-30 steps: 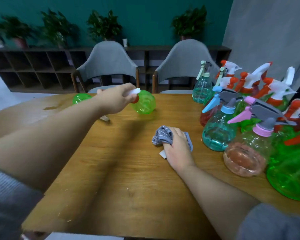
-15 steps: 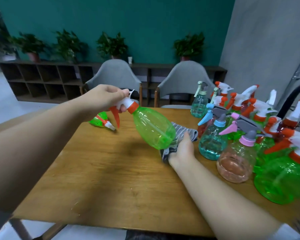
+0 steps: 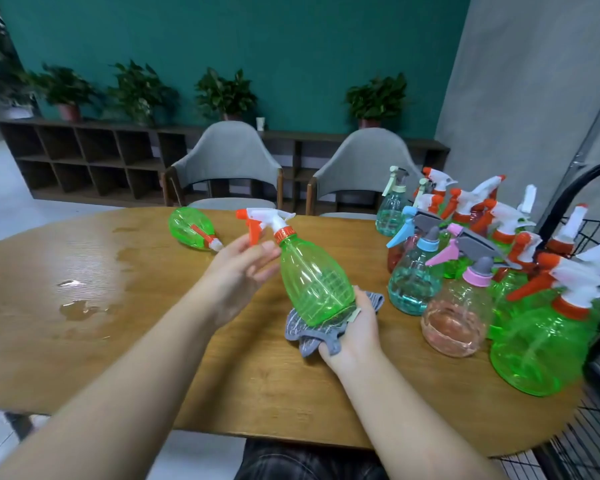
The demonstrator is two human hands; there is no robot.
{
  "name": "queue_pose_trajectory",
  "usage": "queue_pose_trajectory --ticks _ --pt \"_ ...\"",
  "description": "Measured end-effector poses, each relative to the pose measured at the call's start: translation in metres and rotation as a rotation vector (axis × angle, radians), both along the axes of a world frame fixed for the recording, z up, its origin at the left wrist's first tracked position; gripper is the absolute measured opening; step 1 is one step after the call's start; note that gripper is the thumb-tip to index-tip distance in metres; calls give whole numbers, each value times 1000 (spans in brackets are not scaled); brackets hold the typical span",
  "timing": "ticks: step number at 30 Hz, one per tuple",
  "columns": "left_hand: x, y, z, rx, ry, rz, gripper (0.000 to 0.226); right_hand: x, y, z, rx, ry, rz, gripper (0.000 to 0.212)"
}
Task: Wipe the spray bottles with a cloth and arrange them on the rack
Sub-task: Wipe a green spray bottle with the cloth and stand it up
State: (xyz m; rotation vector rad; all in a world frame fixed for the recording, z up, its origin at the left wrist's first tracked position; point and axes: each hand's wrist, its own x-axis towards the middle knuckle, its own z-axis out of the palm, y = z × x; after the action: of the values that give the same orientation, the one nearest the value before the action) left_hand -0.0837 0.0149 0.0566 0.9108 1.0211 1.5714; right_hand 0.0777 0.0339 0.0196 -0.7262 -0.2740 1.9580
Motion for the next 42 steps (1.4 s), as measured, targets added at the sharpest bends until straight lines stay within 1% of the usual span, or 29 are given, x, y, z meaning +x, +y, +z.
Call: queue_pose_trajectory --ticks 3,4,6,8,10,13,15,16,19,21,24,27,28,29,30,31,32,33,34,35,36,38,39,41,42 --pt "23 0 -32 -6 99 -15 87 0 -6 -3 42 4 5 41" --pt "31 -2 -39 -25 130 -44 97 0 -7 -6 54 -18 5 43" --pt "48 -6 -49 -35 107 -59 107 3 -10 -10 66 -81 -9 44" --pt "63 -9 -58 -34 51 1 109 6 -12 -13 78 -152 -48 42" --pt "73 -10 -66 -46 1 50 102 8 -15 -17 81 -199 -93 40" --pt "84 -13 -77 -56 -92 25 93 9 -18 -21 76 -215 -117 43" --pt "88 -14 -83 -32 -127 8 80 10 -19 -22 77 -225 -112 44" --pt "89 -15 -85 -16 -144 3 77 12 -20 -23 69 -246 -113 42" --pt "87 -13 -91 24 -220 8 83 20 -21 -23 61 -359 -168 29" --pt "87 -15 -92 36 -250 -7 85 25 -21 -20 101 -481 -252 26" --pt "90 -16 -94 31 -260 -53 92 28 -20 -10 273 -705 -374 37" --pt "91 -14 -95 42 -246 -89 99 25 -10 2 529 -832 -407 36" --pt "91 -15 -95 48 -233 -106 101 23 -5 6 650 -890 -410 31" --pt "91 -14 -95 53 -216 -122 99 20 1 9 781 -985 -401 17" --pt "92 -15 -95 52 -202 -129 94 17 6 12 918 -1099 -359 21" --pt "92 -15 -95 46 -199 -132 87 15 10 14 1051 -1209 -268 43" --pt "92 -16 -95 34 -201 -129 82 15 14 16 1148 -1328 -142 59" --pt "91 -16 -96 25 -201 -124 76 15 14 19 1223 -1461 -19 66" --pt "91 -17 -97 24 -192 -121 72 16 13 22 1291 -1557 74 69" --pt "90 -17 -97 26 -176 -119 73 17 13 22 1327 -1607 136 67" --pt "90 -18 -95 29 -153 -119 80 19 13 20 1345 -1616 175 63" --pt "90 -20 -93 21 -118 -127 105 22 12 18 1337 -1592 187 58" --pt "91 -20 -94 13 -122 -128 112 23 13 16 1326 -1586 178 60" --pt "92 -20 -93 2 -153 -132 117 24 13 13 1318 -1563 161 64" --pt "92 -20 -92 -2 -174 -136 115 25 13 11 1332 -1543 147 63"
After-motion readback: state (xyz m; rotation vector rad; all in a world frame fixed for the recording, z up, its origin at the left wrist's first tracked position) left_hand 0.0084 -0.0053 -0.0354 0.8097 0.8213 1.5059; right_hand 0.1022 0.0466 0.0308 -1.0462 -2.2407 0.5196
